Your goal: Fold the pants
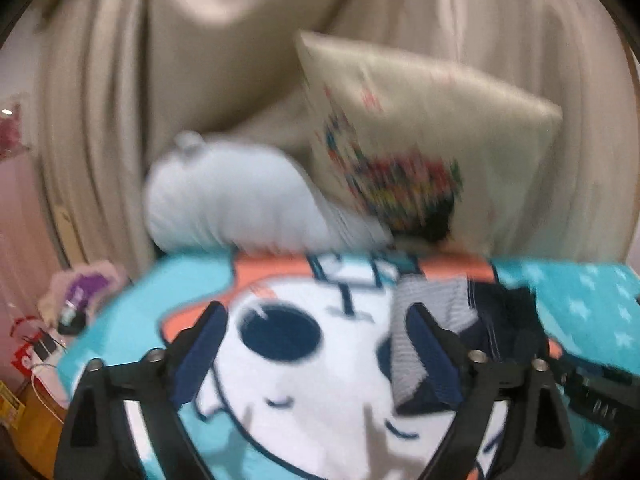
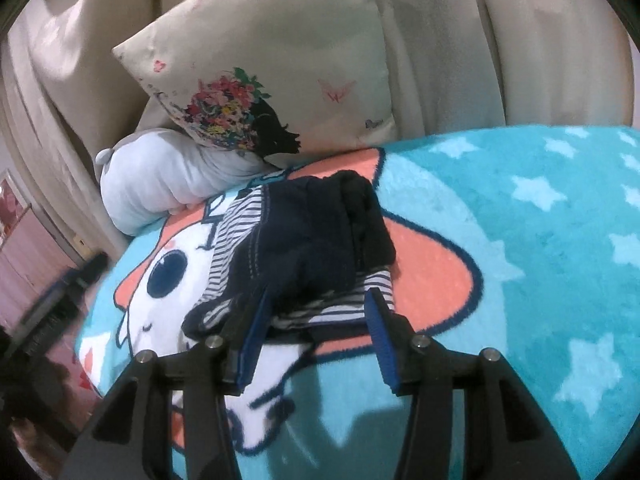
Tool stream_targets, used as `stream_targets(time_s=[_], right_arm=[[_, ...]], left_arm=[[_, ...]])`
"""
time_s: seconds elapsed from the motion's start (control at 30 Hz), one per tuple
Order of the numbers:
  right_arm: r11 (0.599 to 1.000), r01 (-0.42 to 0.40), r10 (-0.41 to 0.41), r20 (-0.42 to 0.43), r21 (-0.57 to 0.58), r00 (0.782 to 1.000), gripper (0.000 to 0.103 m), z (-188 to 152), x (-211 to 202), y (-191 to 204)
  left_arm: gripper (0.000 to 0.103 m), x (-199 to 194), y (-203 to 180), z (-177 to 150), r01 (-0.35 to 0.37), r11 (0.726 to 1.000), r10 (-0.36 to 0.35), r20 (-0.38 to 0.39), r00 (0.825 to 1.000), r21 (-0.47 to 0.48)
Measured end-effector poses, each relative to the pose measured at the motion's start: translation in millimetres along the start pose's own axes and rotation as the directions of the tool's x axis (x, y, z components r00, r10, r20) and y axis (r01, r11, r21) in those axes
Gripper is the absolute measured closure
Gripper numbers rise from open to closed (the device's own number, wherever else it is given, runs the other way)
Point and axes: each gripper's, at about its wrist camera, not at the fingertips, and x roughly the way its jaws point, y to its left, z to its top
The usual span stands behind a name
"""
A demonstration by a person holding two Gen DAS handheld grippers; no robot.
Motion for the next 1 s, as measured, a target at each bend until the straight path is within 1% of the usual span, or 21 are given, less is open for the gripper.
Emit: stream_targets(time_s=[0.03,0.07,0.1,0.13,0.2,0.23,0.33,0.4,0.5,0.57,0.63,0.7,0.83,1.0], right_arm=[[1.000,0.005,-0.005,0.007,-0.014,1.000,0.052,-1,-3,3],[1.000,0.010,-0.010,0.016,-0.030,1.000,0.050,-2,-7,6],[0.999,0.012,-0.011,0.025,-0.047,1.000,0.047,-3,-11,10],[0.998,0.010,-0.008,0.031,-0.060,0.999,0.046,-4,-14,13],[0.997,0.009,-0.006,0.033,-0.080,0.999,0.046,-6,-17,19],[0.996,0.011,-0.008,0.029,-0.088,1.000,0.046,-8,-17,21],[0.995,0.024,-0.023,0.017,-0.094,1.000,0.046,-13,-18,23],[0.995,0.035,-0.034,0.004,-0.096,0.999,0.046,-16,-17,23],[0.993,0.047,-0.049,-0.016,-0.109,0.999,0.046,-21,-14,24],[0.991,0.051,-0.054,-0.022,-0.123,0.998,0.046,-24,-13,28],[0.989,0.053,-0.058,-0.029,-0.140,0.998,0.041,-27,-11,31],[0.988,0.050,-0.056,-0.035,-0.146,0.998,0.040,-28,-9,33],[0.988,0.055,-0.064,-0.054,-0.145,0.997,0.040,-30,-4,34],[0.988,0.076,-0.086,-0.070,-0.135,0.994,0.039,-31,3,31]], left_arm=[[0.003,-14,2,2,-0.011,1.000,0.012,0.074,0.997,-0.007],[0.000,-20,2,3,-0.007,1.000,0.008,0.111,0.994,-0.009],[0.001,-26,2,5,0.018,1.000,-0.018,0.127,0.992,-0.004],[0.001,-28,1,5,0.043,0.999,-0.043,0.117,0.992,0.003],[0.001,-26,-1,5,0.120,0.993,-0.120,0.047,0.992,0.022],[0.001,-23,-4,4,0.141,0.989,-0.142,0.009,0.990,0.033],[0.001,-20,-7,2,0.155,0.987,-0.154,-0.027,0.988,0.032],[0.001,-17,-6,3,0.174,0.984,-0.173,-0.058,0.983,0.019],[0.001,-8,-6,0,0.215,0.977,-0.214,-0.128,0.968,-0.008],[0.001,-1,-7,-3,0.211,0.977,-0.210,-0.167,0.963,-0.016],[0.001,4,-8,-7,0.198,0.980,-0.197,-0.206,0.959,-0.016],[0.001,8,-10,-11,0.197,0.980,-0.193,-0.233,0.953,-0.007],[0.001,13,-14,-17,0.214,0.977,-0.206,-0.267,0.941,-0.001],[0.001,19,-20,-24,0.224,0.975,-0.210,-0.291,0.933,0.014]])
